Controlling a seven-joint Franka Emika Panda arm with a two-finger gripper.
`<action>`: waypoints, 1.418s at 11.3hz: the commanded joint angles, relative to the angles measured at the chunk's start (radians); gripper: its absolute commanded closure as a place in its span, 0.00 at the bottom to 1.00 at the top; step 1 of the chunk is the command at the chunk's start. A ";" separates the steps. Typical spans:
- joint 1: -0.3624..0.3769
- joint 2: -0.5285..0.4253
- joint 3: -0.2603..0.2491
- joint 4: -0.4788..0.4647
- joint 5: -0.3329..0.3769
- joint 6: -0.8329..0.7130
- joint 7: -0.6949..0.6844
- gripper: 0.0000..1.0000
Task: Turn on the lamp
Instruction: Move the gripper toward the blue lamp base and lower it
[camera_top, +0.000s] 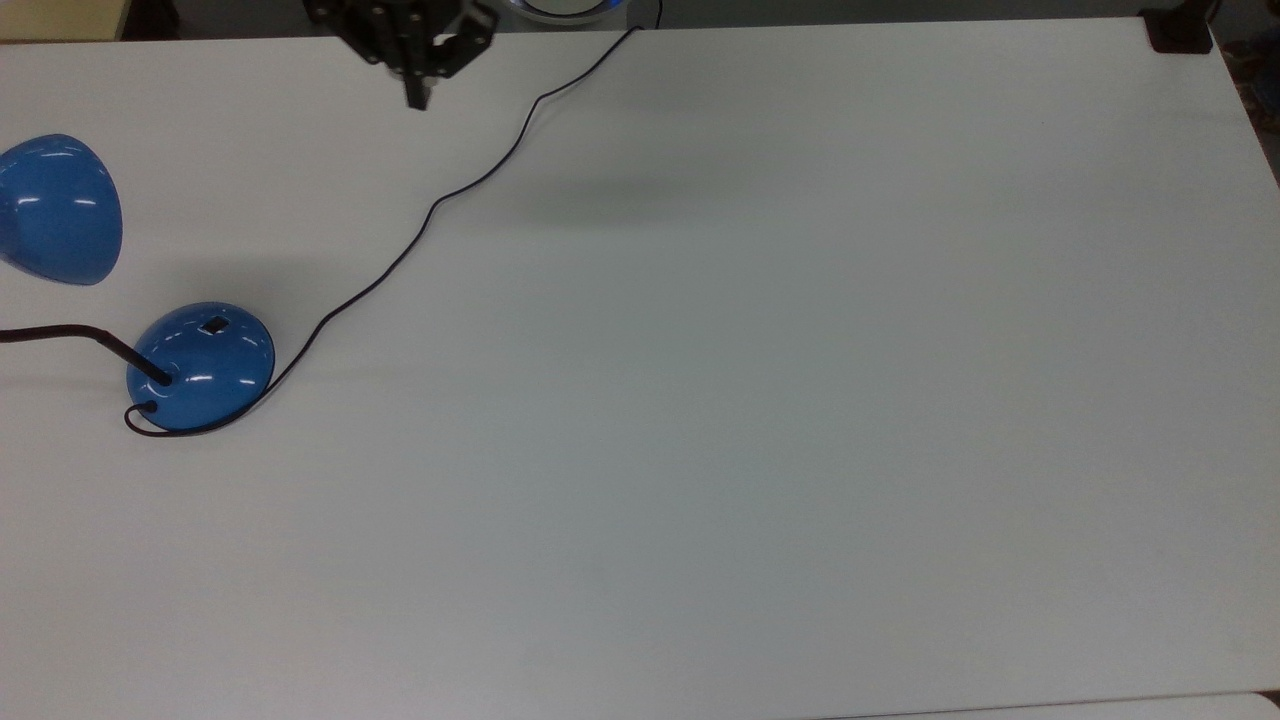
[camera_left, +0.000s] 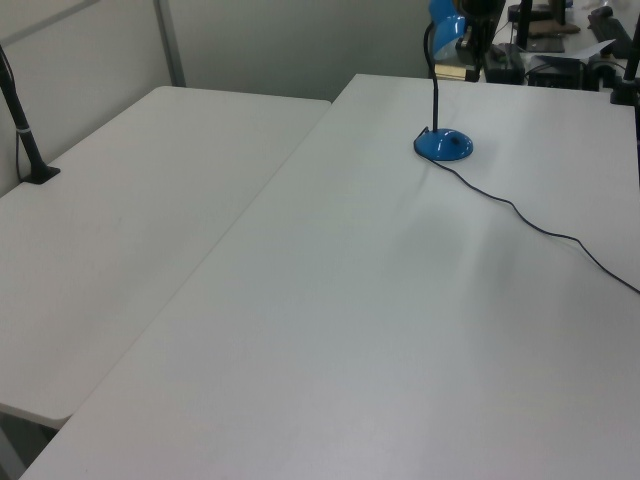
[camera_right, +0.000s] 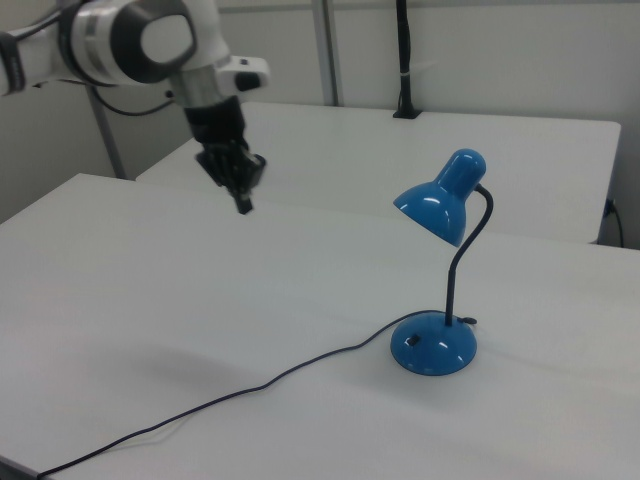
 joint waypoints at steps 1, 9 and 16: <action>-0.088 0.018 -0.001 0.000 0.003 0.043 -0.006 1.00; -0.245 0.001 -0.001 -0.165 0.005 0.297 -0.006 1.00; -0.283 -0.116 -0.002 -0.570 0.008 0.748 0.043 1.00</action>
